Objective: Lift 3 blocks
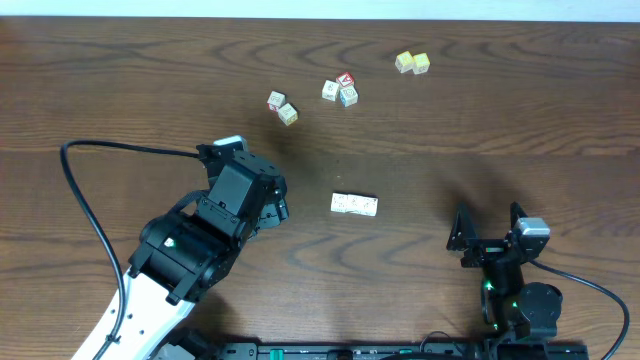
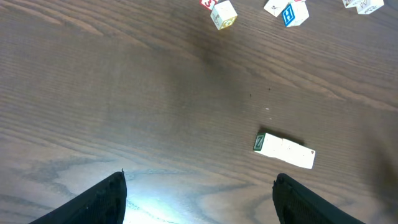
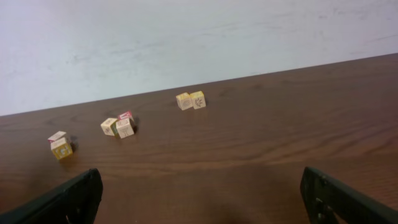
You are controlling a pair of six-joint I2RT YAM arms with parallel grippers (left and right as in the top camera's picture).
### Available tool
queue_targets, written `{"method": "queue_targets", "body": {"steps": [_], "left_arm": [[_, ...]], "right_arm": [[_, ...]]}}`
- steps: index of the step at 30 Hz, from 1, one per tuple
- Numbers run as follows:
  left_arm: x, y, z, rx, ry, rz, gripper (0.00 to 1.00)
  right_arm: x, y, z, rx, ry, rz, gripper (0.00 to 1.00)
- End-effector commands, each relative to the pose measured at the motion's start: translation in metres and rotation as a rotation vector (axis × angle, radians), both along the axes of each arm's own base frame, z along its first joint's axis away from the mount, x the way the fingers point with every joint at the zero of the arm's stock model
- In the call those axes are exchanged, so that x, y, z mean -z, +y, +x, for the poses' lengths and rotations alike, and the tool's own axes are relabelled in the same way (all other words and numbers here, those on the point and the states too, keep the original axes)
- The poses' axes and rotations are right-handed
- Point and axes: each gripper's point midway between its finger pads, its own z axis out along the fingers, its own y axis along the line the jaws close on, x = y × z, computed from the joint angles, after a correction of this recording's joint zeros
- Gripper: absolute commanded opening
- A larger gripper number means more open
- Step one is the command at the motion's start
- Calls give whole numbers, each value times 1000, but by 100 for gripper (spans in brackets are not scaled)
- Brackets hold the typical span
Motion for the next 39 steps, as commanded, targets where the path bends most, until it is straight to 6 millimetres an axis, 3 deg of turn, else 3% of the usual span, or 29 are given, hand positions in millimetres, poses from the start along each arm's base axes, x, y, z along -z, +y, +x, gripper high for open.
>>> {"method": "queue_targets", "body": {"steps": [1,18,26,30,34,39], "left_arm": [[-6,3,2,-8,-15,5,76],[-3,5,2,-12,-7,12,76],[16,11,-9,183,-3,164,76],[18,9,-10,313,-62,187,76],[24,2,-16,462,-174,94,76],[33,20,-18,439,-317,45,76]], "right_arm": [[0,-5,0,21,-1,-17,99],[0,-5,0,21,-1,-17,99],[0,-5,0,21,-1,-17,99],[0,-5,0,21,-1,-17,99],[0,-5,0,21,-1,-17,99],[0,-5,0,21,-1,-17,99]]}}
